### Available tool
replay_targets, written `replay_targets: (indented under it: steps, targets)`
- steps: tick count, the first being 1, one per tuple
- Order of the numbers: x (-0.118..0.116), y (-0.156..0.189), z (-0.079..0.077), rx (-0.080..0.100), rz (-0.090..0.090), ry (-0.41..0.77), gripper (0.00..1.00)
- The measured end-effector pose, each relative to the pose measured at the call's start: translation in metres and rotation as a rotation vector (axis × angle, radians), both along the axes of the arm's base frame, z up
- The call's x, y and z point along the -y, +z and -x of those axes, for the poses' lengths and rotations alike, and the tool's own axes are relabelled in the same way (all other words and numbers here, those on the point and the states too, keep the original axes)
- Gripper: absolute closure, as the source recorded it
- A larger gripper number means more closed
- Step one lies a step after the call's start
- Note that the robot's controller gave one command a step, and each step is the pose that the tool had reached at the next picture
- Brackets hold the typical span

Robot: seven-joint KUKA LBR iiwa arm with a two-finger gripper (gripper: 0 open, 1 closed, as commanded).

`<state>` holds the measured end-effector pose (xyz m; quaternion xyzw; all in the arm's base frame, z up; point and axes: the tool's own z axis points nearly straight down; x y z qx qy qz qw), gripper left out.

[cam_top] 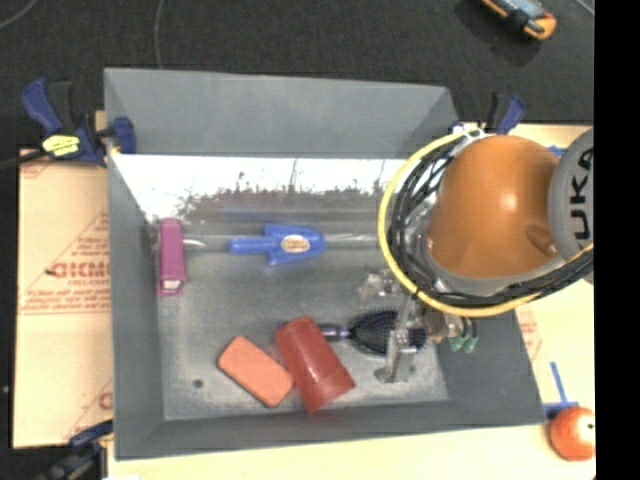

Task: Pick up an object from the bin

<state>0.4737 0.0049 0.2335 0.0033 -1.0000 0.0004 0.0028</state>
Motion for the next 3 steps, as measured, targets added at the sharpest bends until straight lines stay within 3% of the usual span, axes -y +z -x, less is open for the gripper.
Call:
replay_targets:
  steps: [1,2,3]
  targets:
    - [0.0,0.004,-0.002,0.008,0.0,0.0,0.0]
    - [0.062,-0.145,-0.051,0.015,0.0,-0.145,0.0]
    - [0.069,-0.168,-0.061,0.024,0.0,-0.113,0.0]
